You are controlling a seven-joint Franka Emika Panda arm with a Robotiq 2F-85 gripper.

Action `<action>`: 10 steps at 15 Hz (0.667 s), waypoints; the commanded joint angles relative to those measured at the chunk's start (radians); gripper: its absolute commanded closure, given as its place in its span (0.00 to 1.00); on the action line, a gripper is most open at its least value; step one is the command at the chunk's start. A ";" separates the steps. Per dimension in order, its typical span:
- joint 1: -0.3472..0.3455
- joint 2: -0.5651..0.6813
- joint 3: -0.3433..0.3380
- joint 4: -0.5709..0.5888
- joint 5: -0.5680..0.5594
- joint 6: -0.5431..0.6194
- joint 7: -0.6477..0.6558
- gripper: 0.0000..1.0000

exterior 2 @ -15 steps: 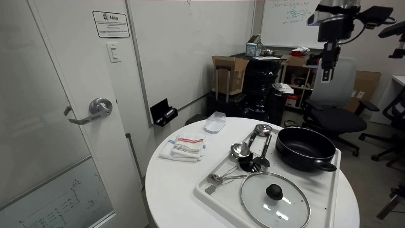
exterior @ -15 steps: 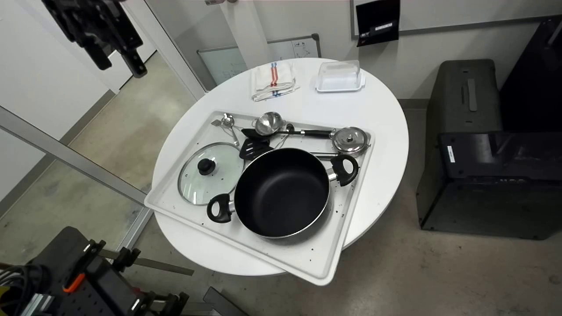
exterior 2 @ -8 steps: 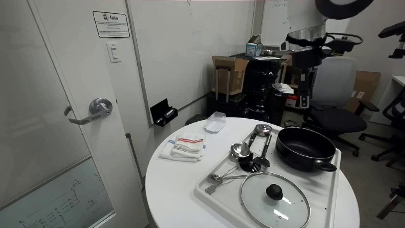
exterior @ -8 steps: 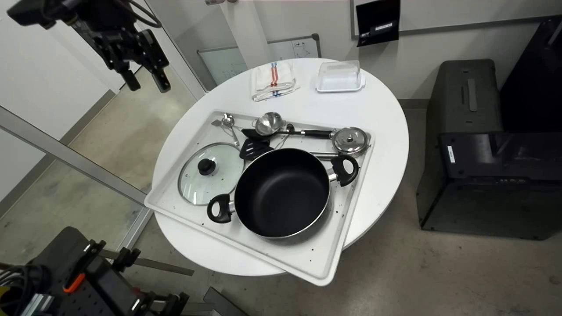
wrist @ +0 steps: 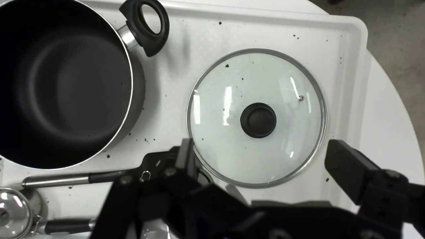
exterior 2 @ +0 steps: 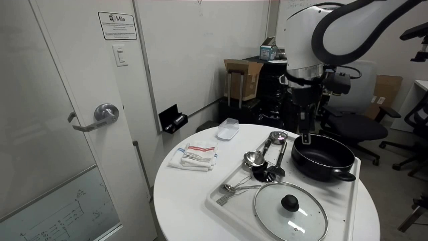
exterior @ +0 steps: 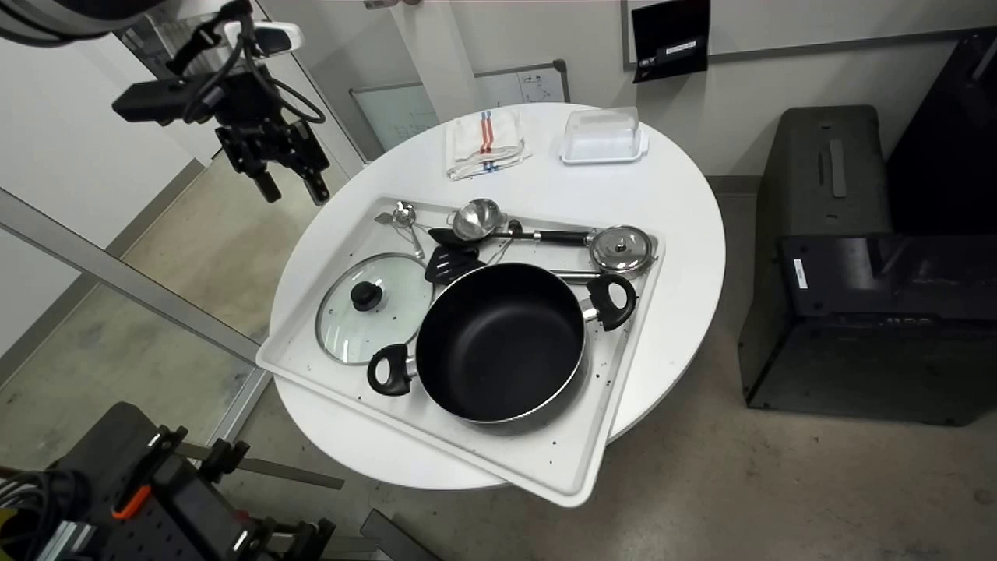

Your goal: Pick up the lid from the table and put it on the pot

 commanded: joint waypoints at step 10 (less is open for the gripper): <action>0.031 0.136 0.013 0.067 -0.047 0.024 0.002 0.00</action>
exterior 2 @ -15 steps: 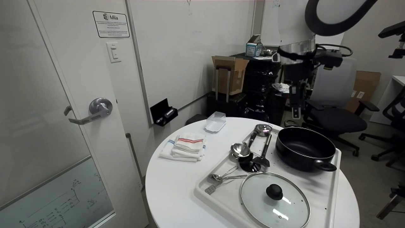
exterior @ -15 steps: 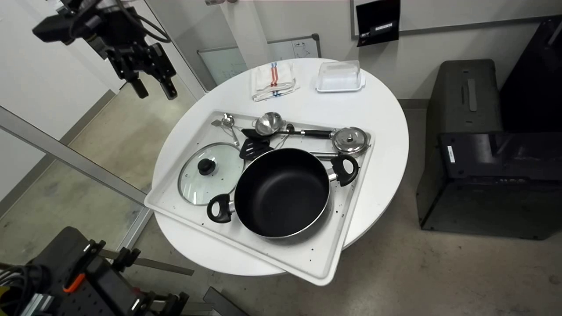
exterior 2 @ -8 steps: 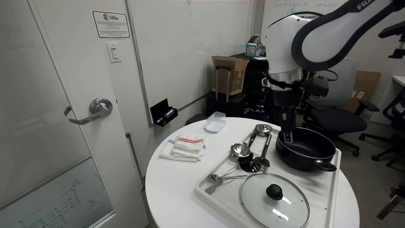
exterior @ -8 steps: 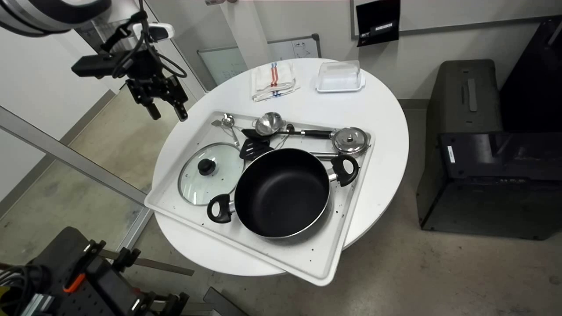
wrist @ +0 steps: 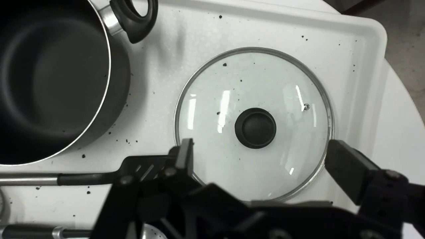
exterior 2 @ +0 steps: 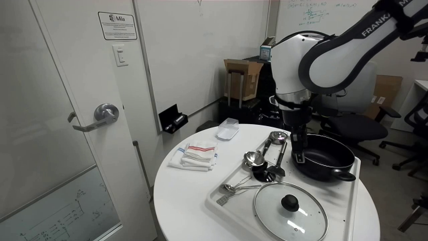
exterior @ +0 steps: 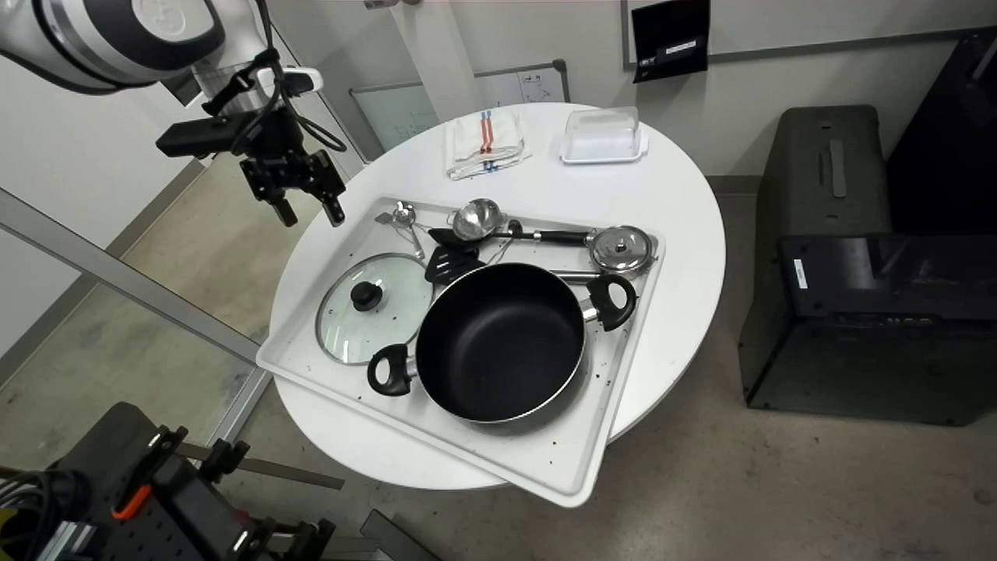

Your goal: Pick up the lid from the table and put it on the pot

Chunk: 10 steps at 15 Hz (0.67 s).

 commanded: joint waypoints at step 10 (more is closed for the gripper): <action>0.020 0.067 0.012 -0.005 -0.015 0.110 0.030 0.00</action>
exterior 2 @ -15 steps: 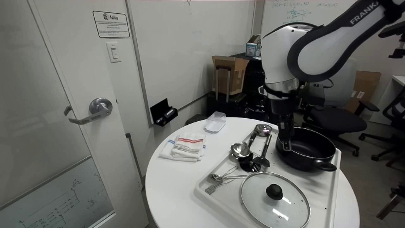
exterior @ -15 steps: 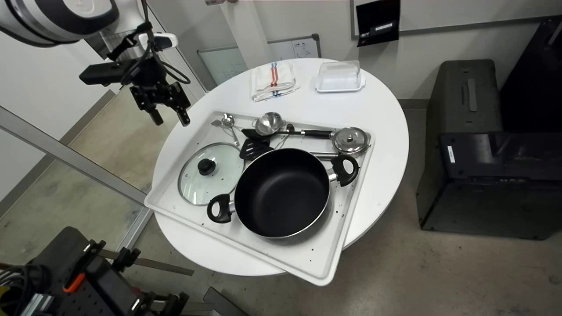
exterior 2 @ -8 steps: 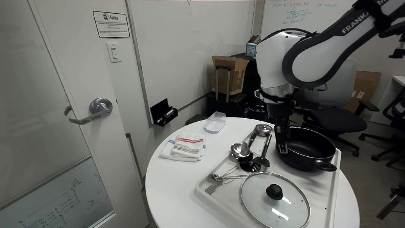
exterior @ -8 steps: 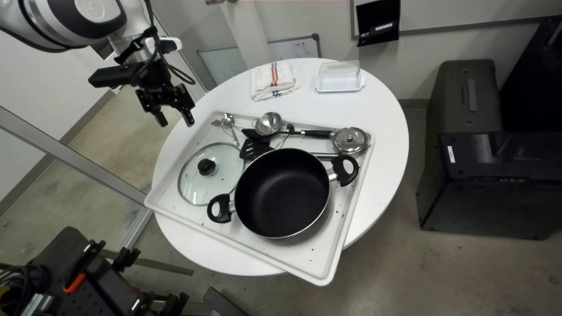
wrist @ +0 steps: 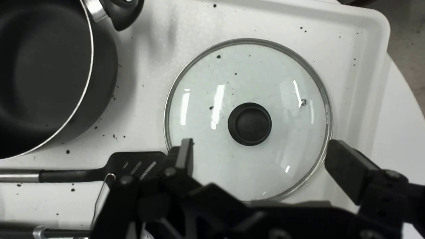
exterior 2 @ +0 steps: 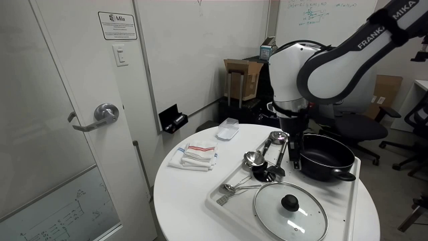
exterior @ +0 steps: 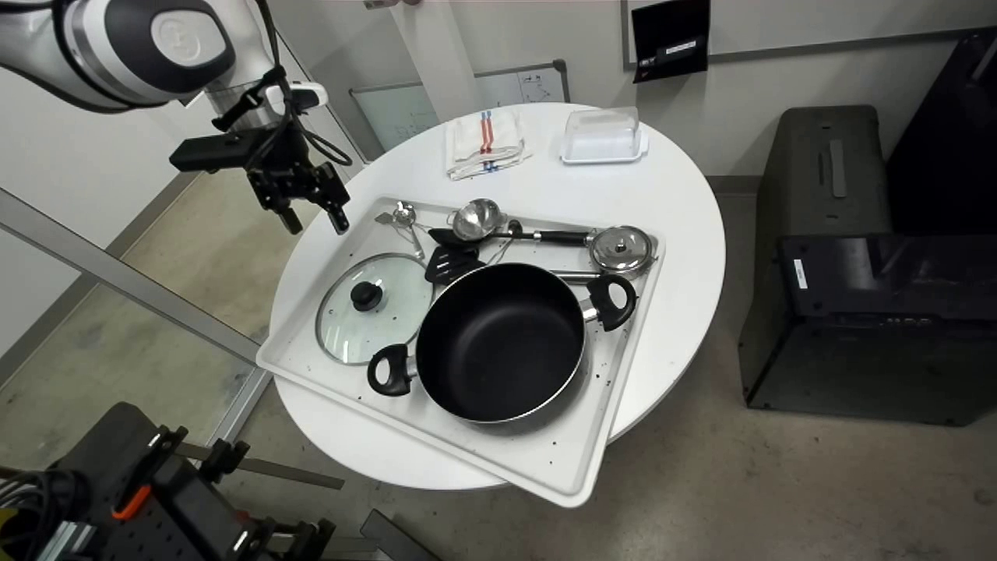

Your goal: Pick up the lid from the table and put it on the pot

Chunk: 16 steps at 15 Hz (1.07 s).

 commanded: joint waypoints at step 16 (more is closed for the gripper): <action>0.121 0.129 -0.056 -0.070 -0.082 0.186 0.172 0.00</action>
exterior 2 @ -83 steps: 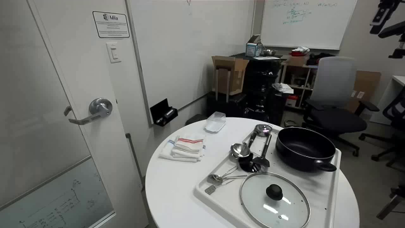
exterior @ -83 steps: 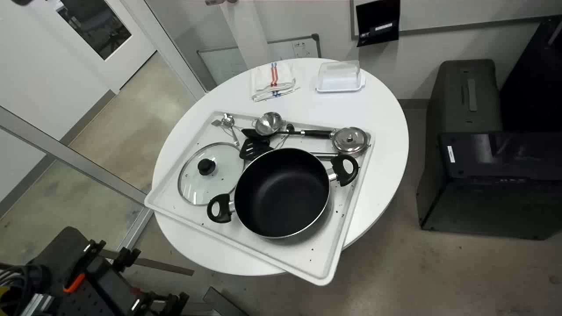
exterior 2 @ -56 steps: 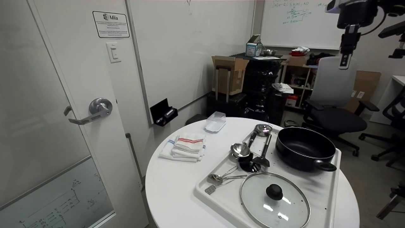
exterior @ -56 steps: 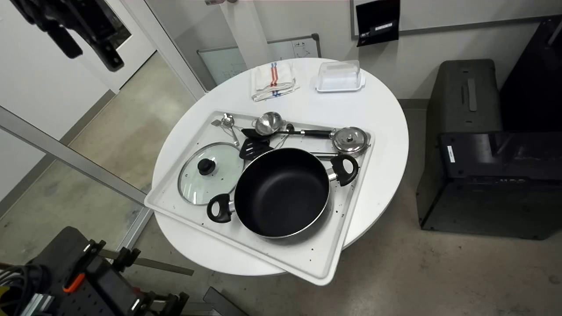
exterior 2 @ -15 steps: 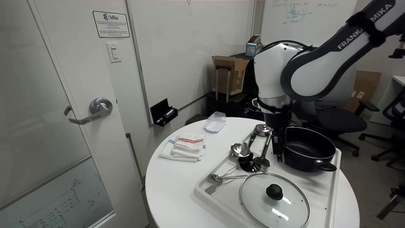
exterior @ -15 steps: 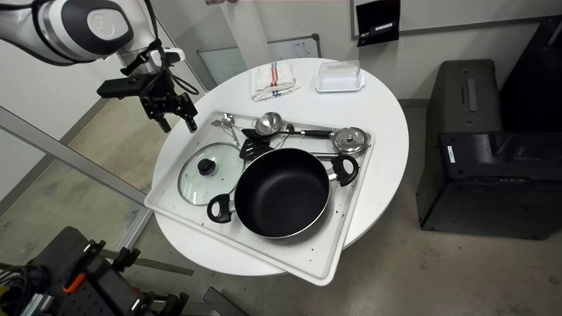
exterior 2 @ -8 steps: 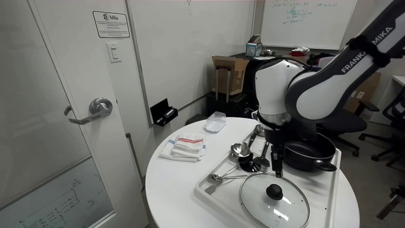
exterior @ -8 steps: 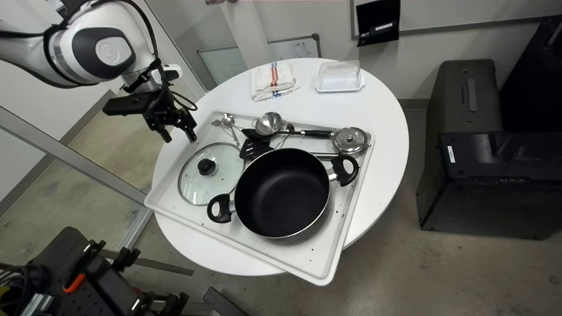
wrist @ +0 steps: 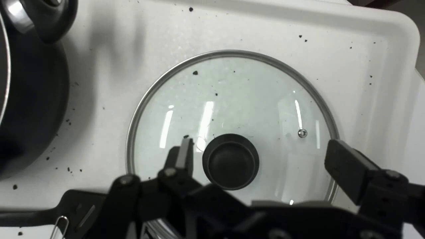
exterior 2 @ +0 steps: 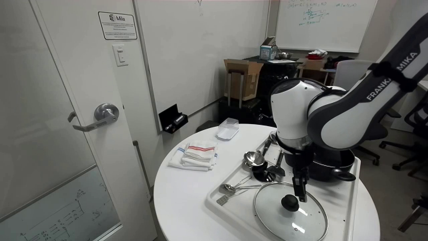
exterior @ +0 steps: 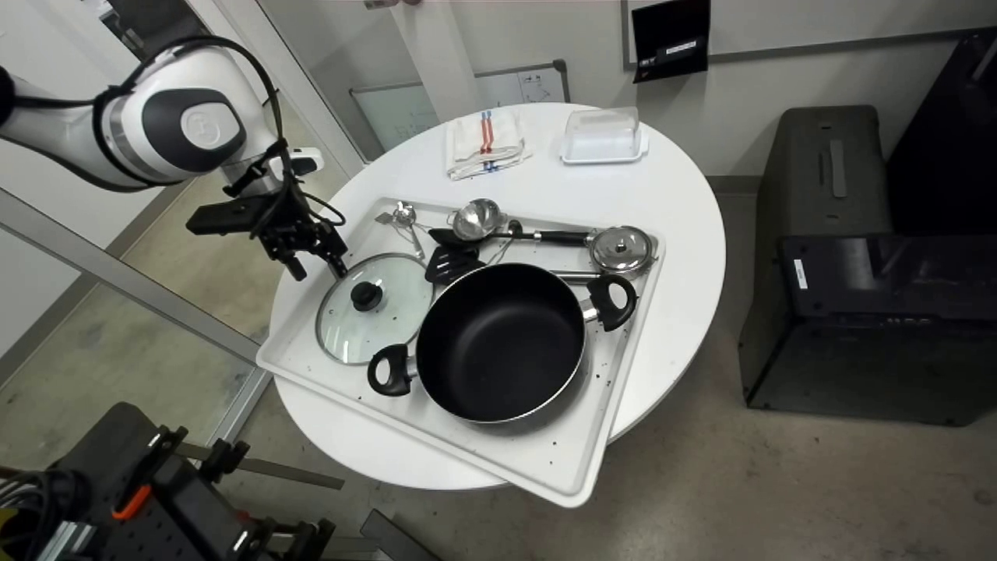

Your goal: Pick up the lid from the table and put it on the pot

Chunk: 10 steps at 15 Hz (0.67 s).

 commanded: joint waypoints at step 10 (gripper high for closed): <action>0.021 0.175 -0.043 0.098 -0.032 0.124 0.048 0.00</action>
